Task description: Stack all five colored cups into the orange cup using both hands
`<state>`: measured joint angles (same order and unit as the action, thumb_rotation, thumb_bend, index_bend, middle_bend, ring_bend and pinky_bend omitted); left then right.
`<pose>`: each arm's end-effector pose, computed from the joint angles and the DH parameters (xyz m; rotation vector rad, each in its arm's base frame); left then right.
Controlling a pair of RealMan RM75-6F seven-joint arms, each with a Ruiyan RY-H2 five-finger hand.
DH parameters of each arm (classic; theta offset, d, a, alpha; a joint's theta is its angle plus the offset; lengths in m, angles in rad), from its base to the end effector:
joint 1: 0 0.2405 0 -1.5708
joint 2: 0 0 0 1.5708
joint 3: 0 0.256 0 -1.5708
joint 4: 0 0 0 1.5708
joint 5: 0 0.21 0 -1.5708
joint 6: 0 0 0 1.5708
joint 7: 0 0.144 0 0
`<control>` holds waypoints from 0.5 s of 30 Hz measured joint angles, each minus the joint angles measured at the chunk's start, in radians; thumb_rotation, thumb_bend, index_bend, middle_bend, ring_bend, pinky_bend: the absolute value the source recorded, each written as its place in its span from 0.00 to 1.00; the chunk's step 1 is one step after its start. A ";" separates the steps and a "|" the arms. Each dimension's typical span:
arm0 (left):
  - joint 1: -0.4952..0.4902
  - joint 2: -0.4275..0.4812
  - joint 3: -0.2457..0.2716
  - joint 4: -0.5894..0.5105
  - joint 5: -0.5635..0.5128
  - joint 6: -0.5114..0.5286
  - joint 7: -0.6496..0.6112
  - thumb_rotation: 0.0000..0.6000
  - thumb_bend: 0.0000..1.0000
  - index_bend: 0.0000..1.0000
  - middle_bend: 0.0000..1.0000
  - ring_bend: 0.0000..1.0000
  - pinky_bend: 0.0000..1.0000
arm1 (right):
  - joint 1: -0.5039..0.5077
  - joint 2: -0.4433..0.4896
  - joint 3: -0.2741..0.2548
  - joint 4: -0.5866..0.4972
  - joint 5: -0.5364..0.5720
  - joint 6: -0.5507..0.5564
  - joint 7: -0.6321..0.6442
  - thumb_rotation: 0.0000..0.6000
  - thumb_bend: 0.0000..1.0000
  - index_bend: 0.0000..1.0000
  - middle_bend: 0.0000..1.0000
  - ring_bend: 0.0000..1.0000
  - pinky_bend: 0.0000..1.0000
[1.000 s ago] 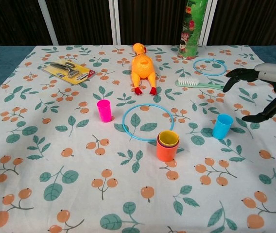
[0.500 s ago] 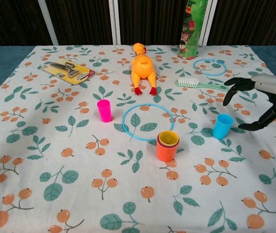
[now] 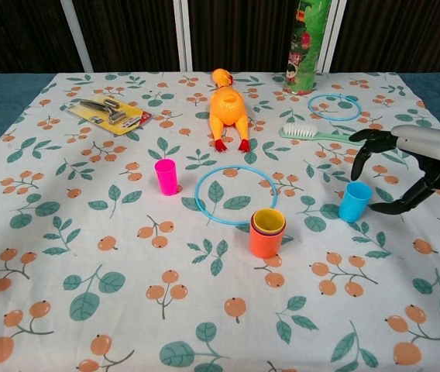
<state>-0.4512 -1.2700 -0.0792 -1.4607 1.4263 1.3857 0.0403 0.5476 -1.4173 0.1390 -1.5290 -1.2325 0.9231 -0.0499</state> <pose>-0.2498 0.2967 0.1190 -1.5618 -0.7222 -1.0706 -0.2176 -0.3063 0.0134 1.7567 -1.2422 0.9264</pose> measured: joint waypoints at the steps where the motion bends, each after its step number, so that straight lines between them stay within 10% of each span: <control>1: 0.000 -0.001 -0.001 0.001 -0.001 -0.003 0.001 1.00 0.17 0.09 0.00 0.00 0.00 | 0.002 -0.005 0.001 0.005 0.004 0.000 -0.002 1.00 0.33 0.40 0.00 0.02 0.09; 15: 0.006 -0.008 -0.020 0.000 0.007 -0.021 0.017 1.00 0.17 0.09 0.00 0.00 0.00 | 0.017 -0.027 0.009 0.013 0.031 0.005 -0.025 1.00 0.33 0.47 0.00 0.04 0.11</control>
<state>-0.4457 -1.2782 -0.0995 -1.4610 1.4335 1.3650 0.0569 0.5647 -1.4446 0.1477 -1.5161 -1.2017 0.9280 -0.0745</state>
